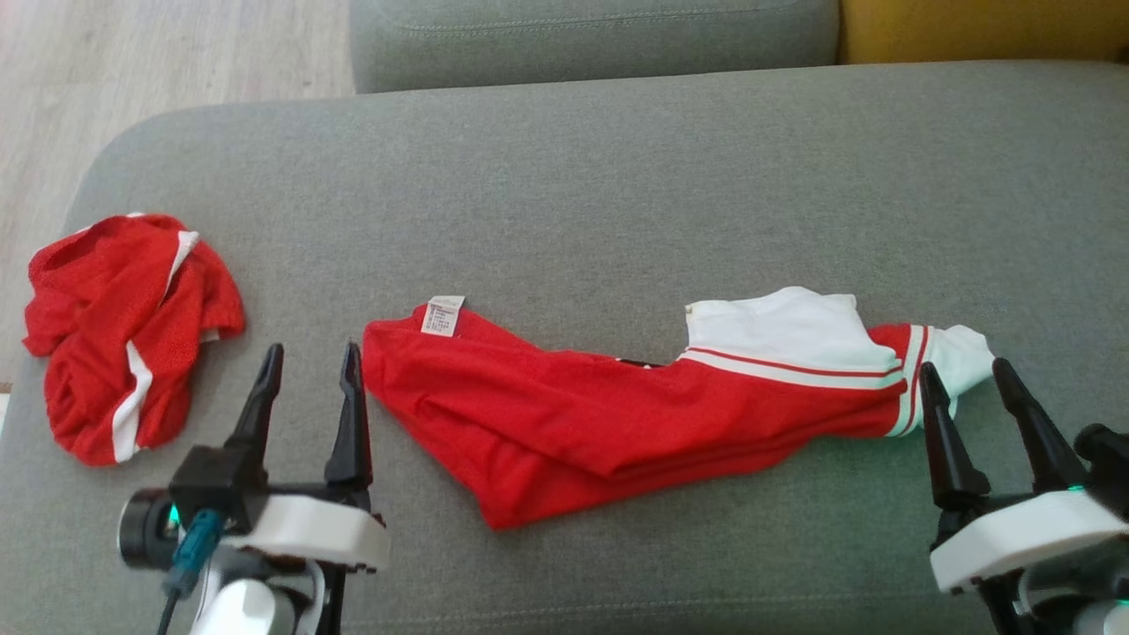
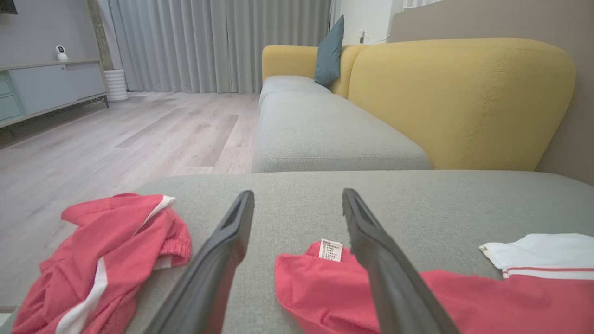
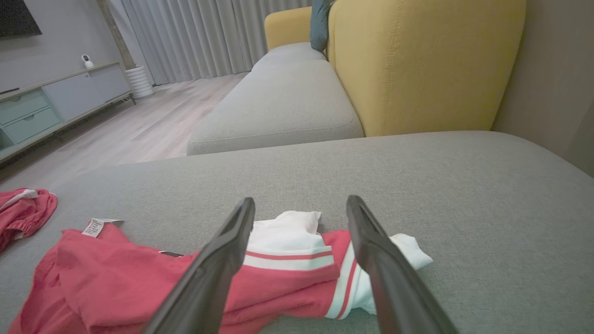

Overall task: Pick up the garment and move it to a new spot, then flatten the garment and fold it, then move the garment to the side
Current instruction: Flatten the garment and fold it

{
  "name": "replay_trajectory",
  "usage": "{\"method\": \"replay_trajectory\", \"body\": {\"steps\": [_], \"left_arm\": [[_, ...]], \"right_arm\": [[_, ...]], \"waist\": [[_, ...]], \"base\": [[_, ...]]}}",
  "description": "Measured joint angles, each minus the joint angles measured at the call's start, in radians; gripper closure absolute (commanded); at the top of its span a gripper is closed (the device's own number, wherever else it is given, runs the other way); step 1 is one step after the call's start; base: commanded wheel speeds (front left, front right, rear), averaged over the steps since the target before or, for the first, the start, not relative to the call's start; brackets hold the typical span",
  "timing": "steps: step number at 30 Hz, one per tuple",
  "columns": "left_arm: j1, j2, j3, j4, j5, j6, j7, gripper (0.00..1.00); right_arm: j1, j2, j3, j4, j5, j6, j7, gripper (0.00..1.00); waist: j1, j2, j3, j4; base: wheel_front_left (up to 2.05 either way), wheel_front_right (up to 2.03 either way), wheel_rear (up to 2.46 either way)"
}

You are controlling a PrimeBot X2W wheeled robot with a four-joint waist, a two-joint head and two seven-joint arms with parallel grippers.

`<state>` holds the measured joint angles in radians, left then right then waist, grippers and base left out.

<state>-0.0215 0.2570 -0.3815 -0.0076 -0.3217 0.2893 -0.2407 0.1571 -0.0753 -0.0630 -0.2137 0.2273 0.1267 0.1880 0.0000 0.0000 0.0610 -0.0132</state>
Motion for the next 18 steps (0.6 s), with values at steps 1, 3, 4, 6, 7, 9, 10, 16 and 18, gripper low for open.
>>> {"method": "replay_trajectory", "body": {"steps": [1,3,4,6,7,9,10,16,18], "left_arm": [[0.005,0.0,0.0,0.002,-0.003,0.0,0.0,0.0],[0.015,0.002,0.0,0.003,-0.007,0.0,0.0,0.0],[0.018,0.003,0.0,0.005,-0.007,0.0,0.0,0.0],[0.018,0.005,0.0,0.007,-0.007,0.0,0.0,0.0],[0.018,0.005,0.0,0.007,-0.007,0.0,0.0,0.0],[0.018,0.006,0.0,0.007,-0.007,0.0,0.0,0.0],[0.018,0.006,0.0,0.007,-0.007,0.001,0.0,0.0],[0.017,0.007,0.0,0.007,-0.007,0.001,0.0,0.0],[0.016,0.009,-0.001,0.009,-0.017,-0.002,0.003,0.0]], "right_arm": [[0.0,0.0,0.0,0.0,0.0,0.0,0.005,0.0],[0.0,0.0,0.002,-0.004,0.0,0.0,0.006,0.0],[0.0,0.0,0.002,-0.006,0.0,0.0,0.006,0.0],[0.0,0.0,0.002,-0.007,0.0,0.0,0.006,0.0],[0.0,0.0,0.001,-0.008,0.0,0.0,0.006,0.0],[0.0,0.0,0.001,-0.008,0.0,0.0,0.006,0.0],[0.0,0.0,0.001,-0.008,0.0,0.0,0.006,0.0],[0.0,0.0,0.002,-0.01,0.0,0.0,0.006,0.0],[0.0,0.0,0.004,-0.01,0.0,0.0,0.006,0.0]], "waist": [[0.0,0.0,-0.001,-0.001],[0.0,0.0,0.0,-0.003],[0.0,0.0,0.001,-0.003],[0.0,0.0,0.003,-0.003],[0.0,0.0,0.003,-0.003],[0.0,0.0,0.004,-0.003],[0.0,0.0,0.005,-0.002],[0.0,0.0,0.013,0.001],[0.0,0.0,0.018,0.001]], "base": [[0.0,0.0,0.0],[0.0,0.0,0.0],[0.0,0.0,0.0],[0.0,0.0,0.0],[0.0,0.0,0.0],[0.0,0.0,0.0],[0.0,0.0,0.0],[0.0,0.0,0.0],[0.0,0.0,0.0]]}}
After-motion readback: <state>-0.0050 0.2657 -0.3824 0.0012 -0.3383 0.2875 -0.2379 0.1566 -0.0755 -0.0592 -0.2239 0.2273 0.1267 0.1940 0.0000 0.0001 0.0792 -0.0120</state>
